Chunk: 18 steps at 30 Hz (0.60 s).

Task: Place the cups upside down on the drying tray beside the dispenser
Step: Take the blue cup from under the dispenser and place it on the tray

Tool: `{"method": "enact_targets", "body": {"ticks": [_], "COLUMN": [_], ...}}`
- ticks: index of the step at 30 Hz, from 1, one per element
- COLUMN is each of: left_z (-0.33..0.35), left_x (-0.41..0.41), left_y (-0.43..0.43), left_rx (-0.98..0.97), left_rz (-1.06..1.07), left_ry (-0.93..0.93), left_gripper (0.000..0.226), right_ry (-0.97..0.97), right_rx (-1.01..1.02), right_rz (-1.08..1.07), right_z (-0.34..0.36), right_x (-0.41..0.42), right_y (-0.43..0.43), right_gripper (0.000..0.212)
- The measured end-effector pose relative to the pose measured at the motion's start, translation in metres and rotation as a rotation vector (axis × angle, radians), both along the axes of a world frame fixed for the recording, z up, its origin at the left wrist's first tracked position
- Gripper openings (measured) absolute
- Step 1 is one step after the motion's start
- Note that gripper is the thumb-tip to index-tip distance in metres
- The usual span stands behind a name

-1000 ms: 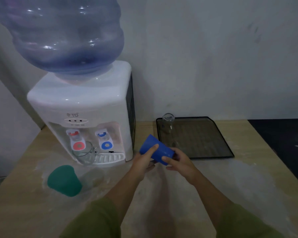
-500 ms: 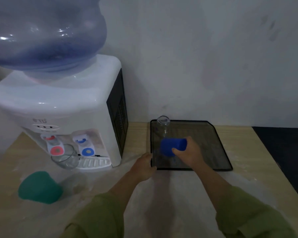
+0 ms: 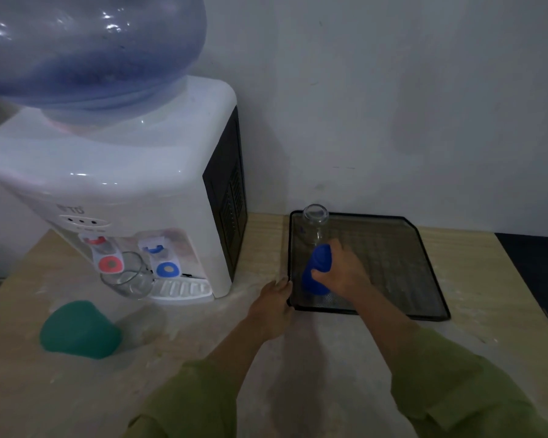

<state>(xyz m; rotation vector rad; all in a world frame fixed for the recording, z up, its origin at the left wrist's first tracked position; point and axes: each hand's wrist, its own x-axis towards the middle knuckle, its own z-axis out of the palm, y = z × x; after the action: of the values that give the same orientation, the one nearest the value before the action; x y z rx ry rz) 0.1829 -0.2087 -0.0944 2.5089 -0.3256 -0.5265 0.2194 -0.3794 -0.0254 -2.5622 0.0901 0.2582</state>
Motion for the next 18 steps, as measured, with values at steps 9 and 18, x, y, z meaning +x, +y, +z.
{"method": "enact_targets", "body": {"ticks": [9, 18], "left_z": [0.010, 0.018], "left_x": [-0.005, -0.074], "left_y": [0.002, 0.073], "left_rx": [-0.055, -0.136], "left_rz": [-0.019, 0.191], "left_ry": [0.042, -0.057], "left_gripper": [0.057, 0.052], "right_ry": [-0.009, -0.320], "right_rx": [-0.090, -0.166], "right_rz": [-0.046, -0.003], "right_z": [0.007, 0.004], "right_x": [-0.017, -0.075], "right_y": [0.005, 0.064], "right_gripper": [0.092, 0.064]}}
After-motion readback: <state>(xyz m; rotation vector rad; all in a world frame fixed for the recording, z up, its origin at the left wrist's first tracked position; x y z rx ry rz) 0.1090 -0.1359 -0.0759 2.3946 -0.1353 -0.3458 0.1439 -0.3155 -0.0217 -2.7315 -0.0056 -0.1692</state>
